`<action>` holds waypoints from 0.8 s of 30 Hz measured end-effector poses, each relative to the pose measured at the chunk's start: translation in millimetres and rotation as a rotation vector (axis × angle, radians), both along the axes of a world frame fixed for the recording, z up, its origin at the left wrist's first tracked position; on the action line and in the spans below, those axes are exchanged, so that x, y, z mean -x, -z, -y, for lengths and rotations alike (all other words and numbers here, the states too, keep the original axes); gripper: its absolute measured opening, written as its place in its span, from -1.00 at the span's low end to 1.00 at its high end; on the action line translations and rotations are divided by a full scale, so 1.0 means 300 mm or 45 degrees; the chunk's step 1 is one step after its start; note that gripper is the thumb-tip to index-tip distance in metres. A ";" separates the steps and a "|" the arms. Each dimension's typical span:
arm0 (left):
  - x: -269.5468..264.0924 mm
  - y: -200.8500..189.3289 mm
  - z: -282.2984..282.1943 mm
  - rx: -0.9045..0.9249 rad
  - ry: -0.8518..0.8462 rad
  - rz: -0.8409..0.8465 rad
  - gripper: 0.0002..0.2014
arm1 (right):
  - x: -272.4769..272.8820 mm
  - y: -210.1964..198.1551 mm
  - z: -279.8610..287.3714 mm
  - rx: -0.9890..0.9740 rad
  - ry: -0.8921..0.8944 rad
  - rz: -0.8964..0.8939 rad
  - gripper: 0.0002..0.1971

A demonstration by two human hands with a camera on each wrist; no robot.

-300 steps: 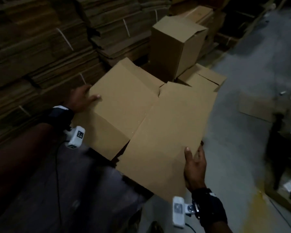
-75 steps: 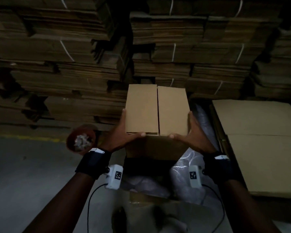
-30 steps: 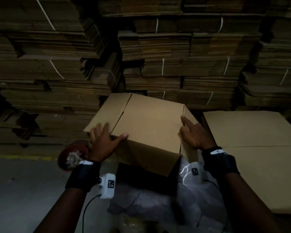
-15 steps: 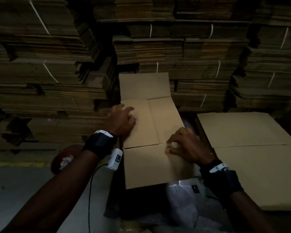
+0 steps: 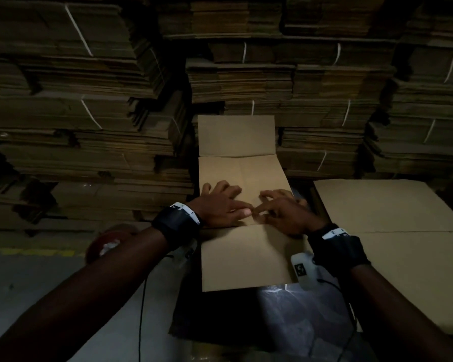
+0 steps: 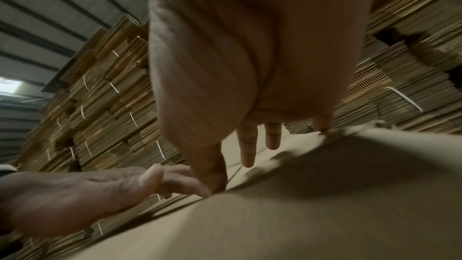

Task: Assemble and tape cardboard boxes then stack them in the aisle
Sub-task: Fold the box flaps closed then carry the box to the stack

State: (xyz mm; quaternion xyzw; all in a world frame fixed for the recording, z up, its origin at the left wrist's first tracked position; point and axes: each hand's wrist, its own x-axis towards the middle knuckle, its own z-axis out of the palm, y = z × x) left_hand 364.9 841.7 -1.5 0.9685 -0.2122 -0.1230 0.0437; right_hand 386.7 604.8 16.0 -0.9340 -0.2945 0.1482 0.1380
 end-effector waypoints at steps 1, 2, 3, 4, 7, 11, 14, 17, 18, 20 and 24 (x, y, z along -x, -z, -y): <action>0.003 0.002 0.001 -0.018 0.007 0.006 -0.50 | -0.001 0.000 0.002 0.001 0.007 -0.010 -0.75; 0.005 0.002 0.002 -0.030 0.011 0.021 -0.50 | -0.002 0.002 0.005 0.002 0.011 -0.016 -0.74; 0.008 0.001 0.005 -0.037 0.013 0.039 -0.51 | -0.002 0.006 0.009 0.001 0.009 -0.017 -0.73; 0.010 0.000 0.007 -0.043 0.012 0.055 -0.51 | -0.003 0.008 0.012 -0.009 0.006 -0.016 -0.73; 0.002 -0.017 0.009 0.030 -0.018 0.119 -0.56 | -0.016 0.011 0.017 -0.060 0.018 -0.022 -0.69; -0.014 -0.084 -0.023 0.218 -0.042 0.226 -0.54 | -0.005 0.010 -0.026 0.076 0.023 0.060 -0.61; -0.004 -0.112 -0.048 0.225 -0.051 0.271 -0.50 | 0.008 0.016 -0.079 0.215 -0.024 0.081 -0.68; 0.014 -0.129 -0.074 0.320 -0.070 0.373 -0.46 | 0.009 0.011 -0.085 0.026 0.009 0.080 -0.71; 0.023 -0.143 -0.081 0.384 -0.080 0.435 -0.45 | 0.005 -0.004 -0.079 -0.095 0.030 0.110 -0.74; 0.044 -0.183 -0.098 0.511 -0.116 0.593 -0.43 | -0.009 -0.059 -0.062 -0.362 0.035 0.192 -0.87; 0.096 -0.250 -0.162 0.519 -0.267 0.881 -0.38 | -0.086 -0.156 0.043 -0.492 -0.080 0.514 -0.61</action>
